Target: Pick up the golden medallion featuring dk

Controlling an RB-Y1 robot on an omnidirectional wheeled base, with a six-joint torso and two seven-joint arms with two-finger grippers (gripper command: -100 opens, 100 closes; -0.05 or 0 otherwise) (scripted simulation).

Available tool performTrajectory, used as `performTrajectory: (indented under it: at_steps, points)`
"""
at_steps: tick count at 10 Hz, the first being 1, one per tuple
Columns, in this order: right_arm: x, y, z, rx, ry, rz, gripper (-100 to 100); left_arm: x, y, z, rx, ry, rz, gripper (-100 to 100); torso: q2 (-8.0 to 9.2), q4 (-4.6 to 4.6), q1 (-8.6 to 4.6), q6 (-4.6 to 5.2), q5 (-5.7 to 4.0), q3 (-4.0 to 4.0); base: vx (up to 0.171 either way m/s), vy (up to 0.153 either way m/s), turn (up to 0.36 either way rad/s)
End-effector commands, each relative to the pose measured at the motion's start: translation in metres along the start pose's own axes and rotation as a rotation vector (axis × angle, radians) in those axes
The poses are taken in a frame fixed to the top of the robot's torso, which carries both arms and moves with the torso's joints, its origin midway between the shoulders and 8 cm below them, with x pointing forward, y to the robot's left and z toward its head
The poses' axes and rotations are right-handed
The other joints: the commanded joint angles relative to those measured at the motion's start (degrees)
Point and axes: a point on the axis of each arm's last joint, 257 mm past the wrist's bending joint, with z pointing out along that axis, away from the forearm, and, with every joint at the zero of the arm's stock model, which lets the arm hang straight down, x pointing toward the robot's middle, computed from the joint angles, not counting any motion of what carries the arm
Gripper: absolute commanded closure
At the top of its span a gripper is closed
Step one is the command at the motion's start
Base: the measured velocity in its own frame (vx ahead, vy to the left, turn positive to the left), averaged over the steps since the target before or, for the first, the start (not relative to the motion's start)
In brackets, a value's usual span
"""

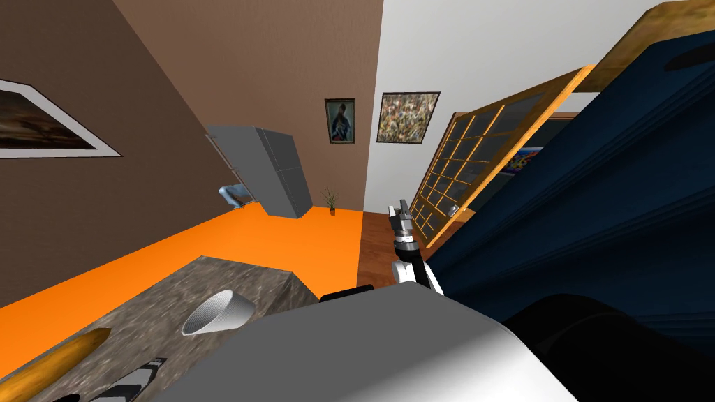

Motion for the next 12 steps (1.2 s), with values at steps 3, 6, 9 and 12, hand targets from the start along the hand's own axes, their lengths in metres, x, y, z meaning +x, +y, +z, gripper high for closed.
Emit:
performTrajectory:
  at_steps: [3,6,9,12]
  points:
    - [0.0,0.0,0.0,0.0,0.0,0.0,0,0.0,0.0,0.0,0.001,-0.001,0.0,100,-0.05,-0.01,0.1,-0.01,0.03,-0.03,-0.002,0.0,-0.002]
    - [0.0,0.0,0.0,0.0,0.0,0.0,0,0.0,0.0,0.0,0.002,-0.002,0.003,100,-0.1,0.0,0.11,-0.05,0.05,-0.05,0.0,0.0,0.0]
    - [0.0,0.0,0.0,0.0,0.0,0.0,0,0.0,0.001,-0.011,-0.001,0.002,0.005,100,-0.1,0.01,0.07,-0.02,0.04,-0.04,0.007,-0.006,0.026]
    - [0.0,0.0,0.0,0.0,0.0,0.0,0,-0.001,0.001,-0.013,-0.001,0.002,0.005,0,-0.11,0.02,0.07,0.03,0.05,-0.04,0.007,-0.006,0.009]
